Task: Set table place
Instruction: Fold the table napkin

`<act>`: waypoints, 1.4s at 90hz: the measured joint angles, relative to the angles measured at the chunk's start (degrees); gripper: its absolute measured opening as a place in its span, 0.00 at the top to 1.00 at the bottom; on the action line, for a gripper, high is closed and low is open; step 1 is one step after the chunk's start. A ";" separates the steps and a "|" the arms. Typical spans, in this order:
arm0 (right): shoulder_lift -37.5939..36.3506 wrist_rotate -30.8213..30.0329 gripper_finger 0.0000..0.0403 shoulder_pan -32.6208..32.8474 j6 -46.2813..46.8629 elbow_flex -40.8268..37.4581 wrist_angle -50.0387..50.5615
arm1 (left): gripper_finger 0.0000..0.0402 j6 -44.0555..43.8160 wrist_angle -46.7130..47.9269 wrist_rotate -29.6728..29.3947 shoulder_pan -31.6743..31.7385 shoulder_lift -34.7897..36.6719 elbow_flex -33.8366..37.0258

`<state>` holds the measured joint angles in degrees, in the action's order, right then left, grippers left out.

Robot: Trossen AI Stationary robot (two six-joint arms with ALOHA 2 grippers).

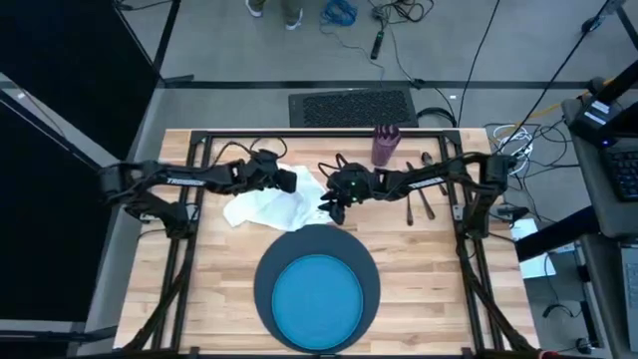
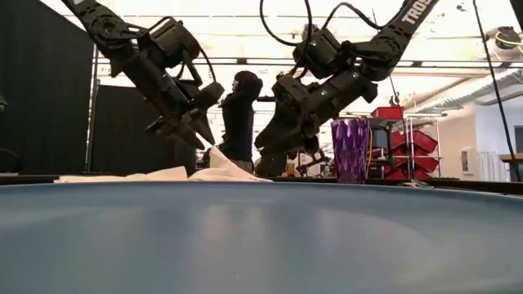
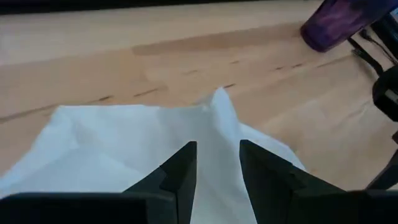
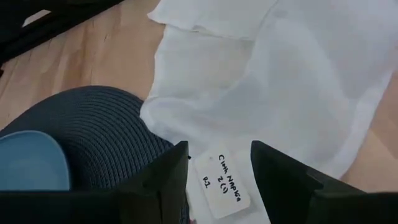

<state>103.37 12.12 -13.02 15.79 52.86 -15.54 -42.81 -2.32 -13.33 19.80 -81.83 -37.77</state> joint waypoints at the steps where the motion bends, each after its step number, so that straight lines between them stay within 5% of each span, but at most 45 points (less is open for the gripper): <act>1: 0.00 0.00 0.60 0.00 0.00 0.00 -0.01 | 0.73 0.00 -0.28 0.03 -0.01 -0.16 0.01; 61: 0.02 -0.02 0.60 0.00 -0.20 -0.02 -0.01 | 0.74 5.29 -9.91 1.18 0.16 -6.59 0.03; 83: 0.02 -0.04 0.60 0.00 -0.20 -0.02 -0.01 | 0.98 11.72 -10.15 1.16 0.16 -6.61 0.03; 113: 0.02 -0.41 0.60 0.52 1.88 -0.04 -3.10 | 1.00 12.26 -15.70 1.08 0.16 -6.28 0.03; 126: 0.02 -6.39 0.59 2.90 3.02 -0.04 -7.94 | 1.00 12.17 -17.71 1.04 0.16 -6.26 0.03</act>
<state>103.39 5.73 -10.12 18.81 52.82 -23.48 -30.63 -20.03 -12.28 19.97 -88.09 -37.74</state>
